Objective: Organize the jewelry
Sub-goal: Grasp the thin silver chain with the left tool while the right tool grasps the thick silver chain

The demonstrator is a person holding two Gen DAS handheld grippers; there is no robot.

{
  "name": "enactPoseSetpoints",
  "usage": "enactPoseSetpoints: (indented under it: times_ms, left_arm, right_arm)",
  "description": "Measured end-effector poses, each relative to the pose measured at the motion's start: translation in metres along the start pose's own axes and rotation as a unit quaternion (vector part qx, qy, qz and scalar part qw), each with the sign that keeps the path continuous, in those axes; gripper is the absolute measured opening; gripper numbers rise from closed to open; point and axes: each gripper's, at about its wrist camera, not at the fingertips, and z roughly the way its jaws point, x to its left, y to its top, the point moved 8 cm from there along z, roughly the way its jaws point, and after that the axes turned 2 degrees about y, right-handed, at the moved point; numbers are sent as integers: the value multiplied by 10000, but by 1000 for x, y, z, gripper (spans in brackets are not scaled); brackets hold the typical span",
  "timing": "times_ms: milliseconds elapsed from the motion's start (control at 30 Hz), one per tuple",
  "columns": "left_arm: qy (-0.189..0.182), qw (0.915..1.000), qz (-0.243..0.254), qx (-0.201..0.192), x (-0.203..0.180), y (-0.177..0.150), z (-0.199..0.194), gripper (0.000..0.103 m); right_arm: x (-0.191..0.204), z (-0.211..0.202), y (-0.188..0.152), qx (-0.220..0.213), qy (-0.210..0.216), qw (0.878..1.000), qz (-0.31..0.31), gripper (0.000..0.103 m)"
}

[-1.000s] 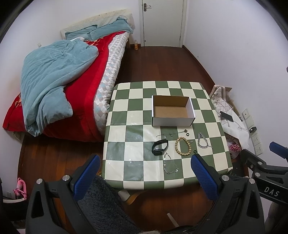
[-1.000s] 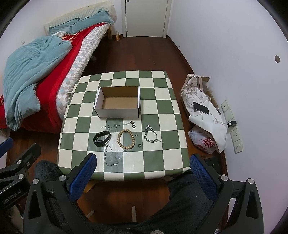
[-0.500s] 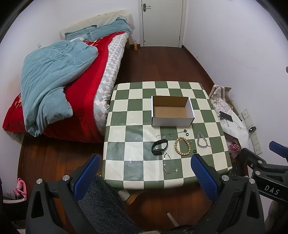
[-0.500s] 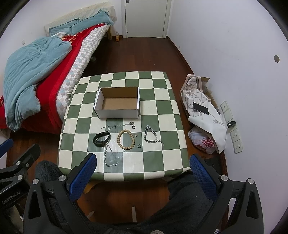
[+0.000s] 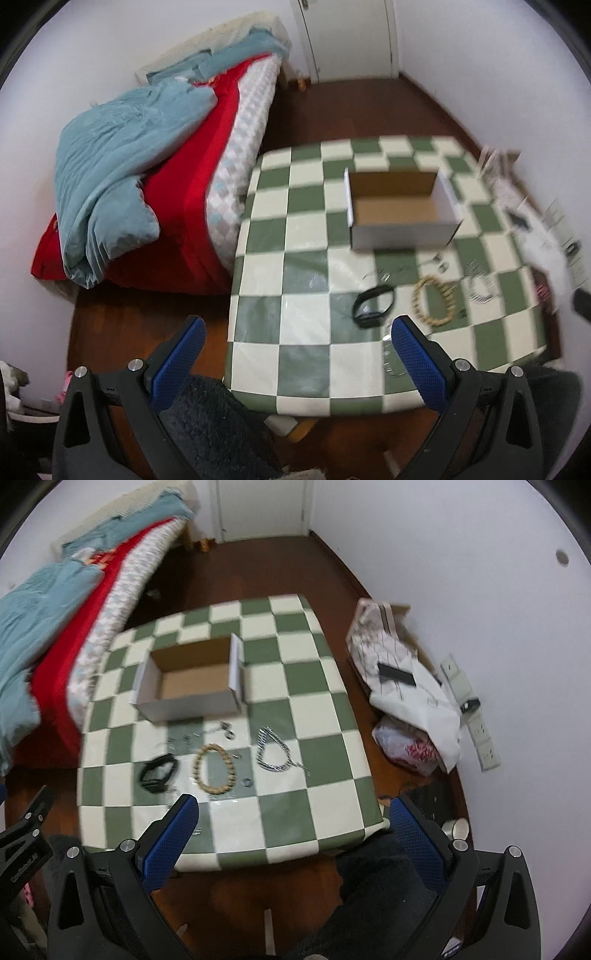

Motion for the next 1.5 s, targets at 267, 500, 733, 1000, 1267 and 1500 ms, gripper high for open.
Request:
enactPoseSetpoints:
  times_ms: [267,500,733,1000,1267,1500]
  left_arm:
    - [82,9963,492,701,-44,-34,84,103]
    - [-353,9882,543,1389,-84,-69,134,102]
    - [-751,9802,662,1708,-117,-95,144,100]
    - [-1196,9811,824,1275,-142,-95,127,31]
    - [-1392,9804,521,1293,-124,-86,128,3]
    - [-1390,9840,-93,1110,-73,-63,116,3]
  right_arm:
    - [-28,102,-28,625,118,9971,426,88]
    - [-41,154,-48,991,306,9921,706,80]
    - [-46,173,-60,1161,415,9889,828,80]
    - [-49,183,-61,1223,447,9876,882,80]
    - [-41,181,-61,1175,549,9881,827,78]
    - [-39,181,-51,1063,715,9877,898,75]
